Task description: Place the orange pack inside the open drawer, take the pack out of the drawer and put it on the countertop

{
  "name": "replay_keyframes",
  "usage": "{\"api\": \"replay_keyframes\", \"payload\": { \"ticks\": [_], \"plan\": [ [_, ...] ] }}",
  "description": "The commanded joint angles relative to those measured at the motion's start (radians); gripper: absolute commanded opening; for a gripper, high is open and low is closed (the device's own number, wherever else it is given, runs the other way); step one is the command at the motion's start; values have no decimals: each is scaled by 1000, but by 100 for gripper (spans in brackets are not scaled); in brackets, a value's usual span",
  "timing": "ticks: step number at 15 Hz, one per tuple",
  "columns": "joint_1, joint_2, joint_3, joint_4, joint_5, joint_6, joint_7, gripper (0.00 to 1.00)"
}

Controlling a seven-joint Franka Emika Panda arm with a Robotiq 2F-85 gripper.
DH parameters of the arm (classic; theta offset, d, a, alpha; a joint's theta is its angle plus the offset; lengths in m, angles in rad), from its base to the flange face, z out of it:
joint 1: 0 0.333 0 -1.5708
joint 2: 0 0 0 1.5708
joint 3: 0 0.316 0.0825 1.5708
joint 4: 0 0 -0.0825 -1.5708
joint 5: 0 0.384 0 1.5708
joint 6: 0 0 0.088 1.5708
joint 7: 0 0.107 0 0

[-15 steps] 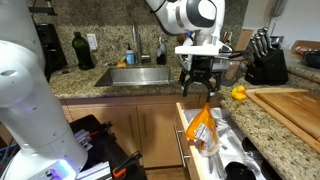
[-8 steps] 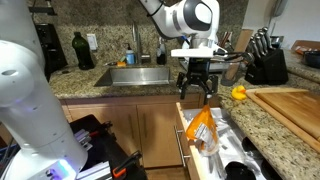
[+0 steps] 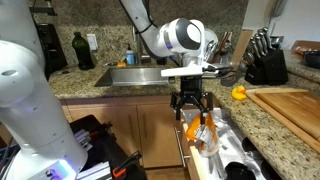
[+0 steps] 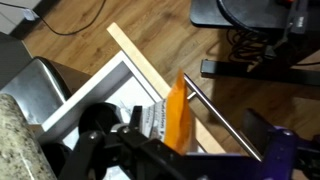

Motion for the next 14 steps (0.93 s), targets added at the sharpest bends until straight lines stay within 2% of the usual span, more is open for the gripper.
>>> {"api": "replay_keyframes", "payload": {
  "ticks": [1,2,5,11,12,14],
  "plan": [
    [-31,-2,-45,-36,-212,77,158,100],
    [-19,-1,-16,-15,-132,23,99,100],
    [-35,-1,-35,-21,-188,45,137,100],
    [-48,-19,-39,-41,-207,381,111,100],
    [-32,-3,-34,-20,-187,300,132,100],
    [-32,-3,-34,-19,-187,310,132,100]
  ]
}}
